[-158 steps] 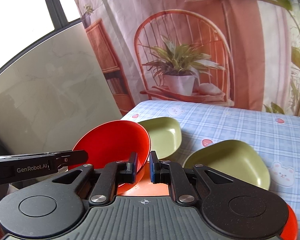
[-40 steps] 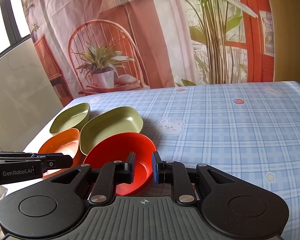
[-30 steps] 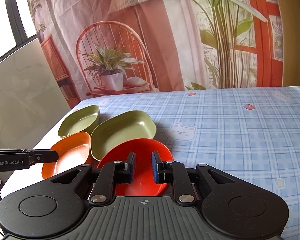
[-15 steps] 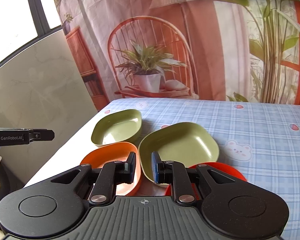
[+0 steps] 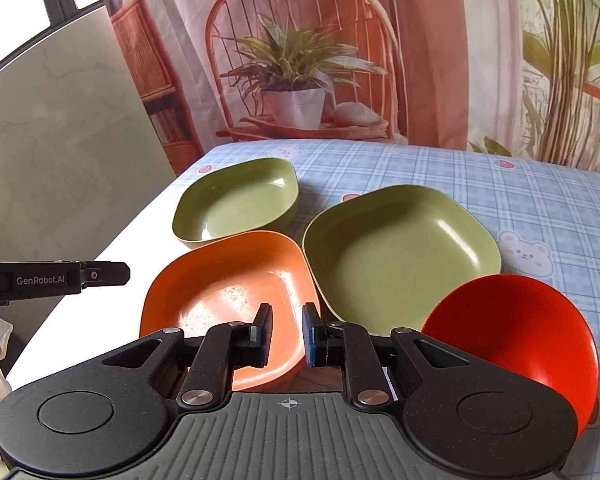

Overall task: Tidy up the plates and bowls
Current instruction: 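Grasp the rim of the orange plate with the left gripper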

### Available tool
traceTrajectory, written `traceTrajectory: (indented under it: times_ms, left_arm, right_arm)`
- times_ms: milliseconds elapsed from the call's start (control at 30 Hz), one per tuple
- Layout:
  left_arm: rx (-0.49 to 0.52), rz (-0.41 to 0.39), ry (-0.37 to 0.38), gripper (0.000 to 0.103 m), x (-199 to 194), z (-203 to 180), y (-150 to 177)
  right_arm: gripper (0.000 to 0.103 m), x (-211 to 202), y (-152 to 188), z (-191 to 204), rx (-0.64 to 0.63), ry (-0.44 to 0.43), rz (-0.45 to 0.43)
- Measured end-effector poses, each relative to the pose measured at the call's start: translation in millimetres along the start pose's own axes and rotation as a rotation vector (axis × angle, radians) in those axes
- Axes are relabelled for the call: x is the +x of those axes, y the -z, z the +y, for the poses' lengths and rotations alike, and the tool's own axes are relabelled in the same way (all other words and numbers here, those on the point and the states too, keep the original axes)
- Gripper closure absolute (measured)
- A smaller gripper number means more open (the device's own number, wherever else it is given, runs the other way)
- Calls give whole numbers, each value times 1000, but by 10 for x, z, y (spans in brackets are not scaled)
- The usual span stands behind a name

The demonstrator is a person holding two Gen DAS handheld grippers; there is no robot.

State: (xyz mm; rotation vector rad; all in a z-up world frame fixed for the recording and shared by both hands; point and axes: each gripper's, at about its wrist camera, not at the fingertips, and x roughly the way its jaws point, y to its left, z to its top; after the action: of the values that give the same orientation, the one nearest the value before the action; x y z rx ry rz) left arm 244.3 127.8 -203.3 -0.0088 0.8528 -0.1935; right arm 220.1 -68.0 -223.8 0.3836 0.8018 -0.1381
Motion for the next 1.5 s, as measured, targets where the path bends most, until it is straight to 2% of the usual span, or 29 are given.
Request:
traceTrajectory:
  times_ms: [433, 1000, 1200, 1333, 1500]
  left_arm:
    - [-40, 46, 32, 88, 168, -4, 152]
    - [-61, 73, 31, 88, 231, -32, 268]
    - [-64, 66, 19, 91, 226, 2, 272]
    - [-72, 67, 27, 92, 233, 15, 278]
    - [-78, 56, 22, 92, 196, 4, 268]
  right_arm:
    - [86, 184, 28, -12, -36, 64, 31]
    - [86, 213, 47, 0, -55, 43, 43]
    - [88, 264, 83, 28, -65, 34, 58]
    - [93, 292, 89, 16, -62, 21, 64]
    - [93, 261, 75, 22, -70, 9, 44]
